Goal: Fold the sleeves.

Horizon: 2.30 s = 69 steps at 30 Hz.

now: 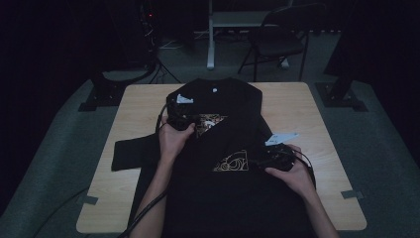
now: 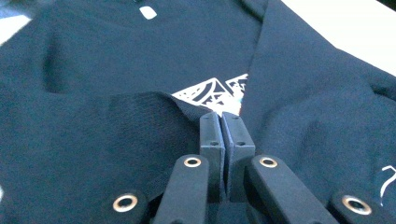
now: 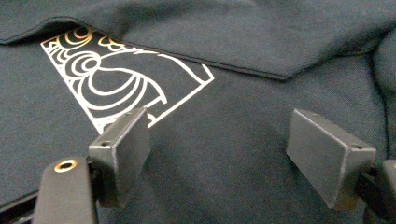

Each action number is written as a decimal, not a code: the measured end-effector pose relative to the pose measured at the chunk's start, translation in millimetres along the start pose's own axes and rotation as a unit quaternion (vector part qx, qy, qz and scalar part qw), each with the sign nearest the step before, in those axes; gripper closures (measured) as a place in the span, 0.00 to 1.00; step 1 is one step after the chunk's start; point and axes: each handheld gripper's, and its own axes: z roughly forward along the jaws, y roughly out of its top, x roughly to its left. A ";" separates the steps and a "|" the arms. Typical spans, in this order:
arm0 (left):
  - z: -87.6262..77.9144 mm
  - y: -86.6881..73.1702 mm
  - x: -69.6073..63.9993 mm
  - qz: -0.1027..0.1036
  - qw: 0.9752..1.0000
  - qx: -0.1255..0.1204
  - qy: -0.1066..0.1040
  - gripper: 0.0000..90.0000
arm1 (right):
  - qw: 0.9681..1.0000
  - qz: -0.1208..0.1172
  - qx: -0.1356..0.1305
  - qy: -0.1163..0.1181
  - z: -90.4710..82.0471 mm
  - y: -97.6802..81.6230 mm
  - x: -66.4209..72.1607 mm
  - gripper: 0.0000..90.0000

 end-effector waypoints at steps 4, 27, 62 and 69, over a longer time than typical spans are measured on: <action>21.8 -1.8 -2.7 0.000 1.000 0.027 -0.010 0.99 | 1.000 -0.001 0.001 -0.001 0.0 0.1 0.3 0.24; 56.8 -9.0 -9.8 -0.027 0.994 0.070 -0.085 0.49 | 1.000 0.001 0.001 0.000 0.1 0.0 0.6 0.23; -58.9 -71.5 49.1 -0.029 0.996 0.049 0.073 0.35 | 1.000 0.008 -0.001 0.008 -0.6 -0.6 -1.1 0.22; -79.7 -84.2 75.1 -0.059 0.993 0.043 0.093 0.35 | 1.000 0.010 -0.002 0.010 -0.6 -0.6 -1.7 0.22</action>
